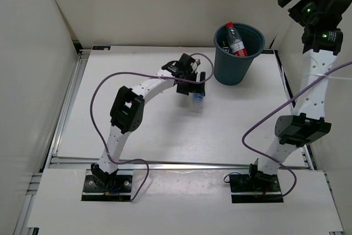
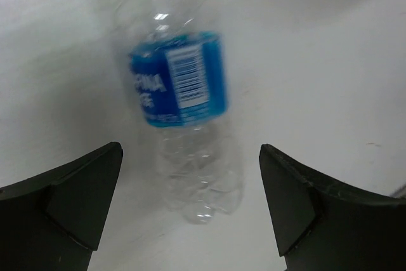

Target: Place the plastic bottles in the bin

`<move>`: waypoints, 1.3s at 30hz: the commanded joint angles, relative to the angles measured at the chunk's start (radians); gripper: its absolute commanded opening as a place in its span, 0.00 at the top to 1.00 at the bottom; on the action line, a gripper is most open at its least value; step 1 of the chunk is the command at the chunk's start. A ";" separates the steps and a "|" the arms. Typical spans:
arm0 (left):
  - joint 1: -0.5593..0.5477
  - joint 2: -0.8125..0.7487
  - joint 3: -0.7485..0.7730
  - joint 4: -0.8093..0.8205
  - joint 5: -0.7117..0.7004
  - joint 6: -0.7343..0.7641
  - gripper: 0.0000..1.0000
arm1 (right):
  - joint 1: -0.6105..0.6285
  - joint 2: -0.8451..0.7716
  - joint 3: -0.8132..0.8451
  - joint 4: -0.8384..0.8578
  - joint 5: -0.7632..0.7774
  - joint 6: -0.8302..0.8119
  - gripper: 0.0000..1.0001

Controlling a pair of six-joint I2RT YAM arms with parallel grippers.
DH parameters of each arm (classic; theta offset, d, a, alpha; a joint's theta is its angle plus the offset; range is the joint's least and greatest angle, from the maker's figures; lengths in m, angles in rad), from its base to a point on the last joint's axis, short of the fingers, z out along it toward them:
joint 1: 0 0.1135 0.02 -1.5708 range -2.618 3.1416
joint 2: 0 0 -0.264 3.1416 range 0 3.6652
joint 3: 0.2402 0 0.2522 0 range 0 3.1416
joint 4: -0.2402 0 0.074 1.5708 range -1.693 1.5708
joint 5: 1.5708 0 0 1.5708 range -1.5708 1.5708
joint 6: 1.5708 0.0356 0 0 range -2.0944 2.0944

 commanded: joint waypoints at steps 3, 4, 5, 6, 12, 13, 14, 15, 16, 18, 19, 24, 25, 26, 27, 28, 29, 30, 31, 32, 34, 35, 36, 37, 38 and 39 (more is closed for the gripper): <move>0.011 0.023 0.041 -0.152 -0.146 0.012 0.00 | -0.038 0.013 -0.014 0.007 -0.082 0.062 0.01; 0.011 0.035 0.054 -0.152 -0.134 0.012 0.00 | -0.050 0.013 -0.014 0.008 -0.091 0.074 0.01; 0.011 0.066 0.064 -0.152 -0.111 0.012 0.00 | -0.050 0.013 -0.023 0.008 -0.091 0.074 0.01; 0.011 0.083 0.078 -0.152 -0.100 0.012 0.00 | -0.050 0.013 -0.023 0.008 -0.091 0.074 0.01; 0.002 0.181 0.158 -0.161 -0.011 -0.006 0.00 | -0.050 0.024 -0.023 0.008 -0.111 0.085 0.01; 0.002 0.181 0.149 -0.161 0.005 -0.006 0.02 | -0.050 0.033 -0.023 0.008 -0.111 0.085 0.01; 0.002 0.181 0.138 -0.161 0.016 0.006 0.06 | -0.050 0.033 -0.023 0.008 -0.125 0.085 0.01; 0.002 0.181 0.126 -0.173 0.026 0.016 0.10 | -0.050 0.042 -0.023 0.008 -0.125 0.085 0.01; 0.011 0.166 0.088 -0.173 0.042 0.017 0.27 | -0.050 0.042 -0.023 0.008 -0.155 0.085 0.01; 0.026 0.128 0.042 -0.173 0.059 0.007 0.51 | -0.050 0.051 -0.032 0.018 -0.189 0.094 0.01; 0.045 0.108 0.019 -0.173 0.059 -0.002 0.60 | -0.050 0.051 -0.043 0.029 -0.212 0.106 0.01; 0.080 -0.045 -0.123 -0.173 0.044 -0.011 0.64 | -0.050 0.042 -0.144 0.151 -0.389 0.209 0.01; 0.094 -0.110 -0.135 -0.158 0.044 -0.011 0.66 | -0.050 0.030 -0.203 0.176 -0.422 0.240 0.01; 0.103 -0.145 -0.161 -0.148 0.044 -0.020 0.66 | -0.050 0.019 -0.242 0.205 -0.520 0.323 0.01; 0.103 -0.182 -0.172 -0.134 0.044 -0.029 0.66 | -0.050 0.004 -0.288 0.295 -0.574 0.385 0.01; 0.112 -0.249 -0.172 -0.123 0.044 -0.042 0.66 | -0.050 -0.011 -0.346 0.354 -0.619 0.454 0.01; 0.125 -0.283 -0.172 -0.108 0.035 -0.060 0.66 | -0.032 -0.028 -0.480 0.419 -0.659 0.514 0.01; 0.125 -0.314 -0.184 -0.094 0.035 -0.077 0.66 | 0.006 -0.059 -0.532 0.516 -0.692 0.560 0.01; 0.138 -0.369 -0.184 -0.077 0.067 -0.110 0.66 | 0.031 -0.073 -0.556 0.517 -0.711 0.547 0.01; 0.151 -0.391 -0.184 -0.060 0.088 -0.123 0.66 | 0.078 -0.083 -0.557 0.485 -0.711 0.518 0.01; 0.151 -0.431 -0.148 -0.034 0.133 -0.132 0.66 | 0.120 -0.097 -0.557 0.446 -0.711 0.476 0.01; 0.160 -0.431 -0.128 -0.034 0.162 -0.132 0.66 | 0.147 -0.108 -0.557 0.446 -0.711 0.476 0.01; 0.160 -0.444 -0.086 -0.034 0.179 -0.132 0.66 | 0.160 -0.119 -0.567 0.446 -0.711 0.476 0.01; 0.160 -0.455 -0.065 -0.034 0.197 -0.132 0.66 | 0.170 -0.119 -0.578 0.446 -0.711 0.467 0.01; 0.160 -0.455 -0.046 -0.023 0.249 -0.132 0.66 | 0.192 -0.128 -0.578 0.446 -0.711 0.450 0.01; 0.171 -0.455 -0.008 -0.023 0.280 -0.132 0.66 | 0.203 -0.128 -0.578 0.446 -0.711 0.439 0.01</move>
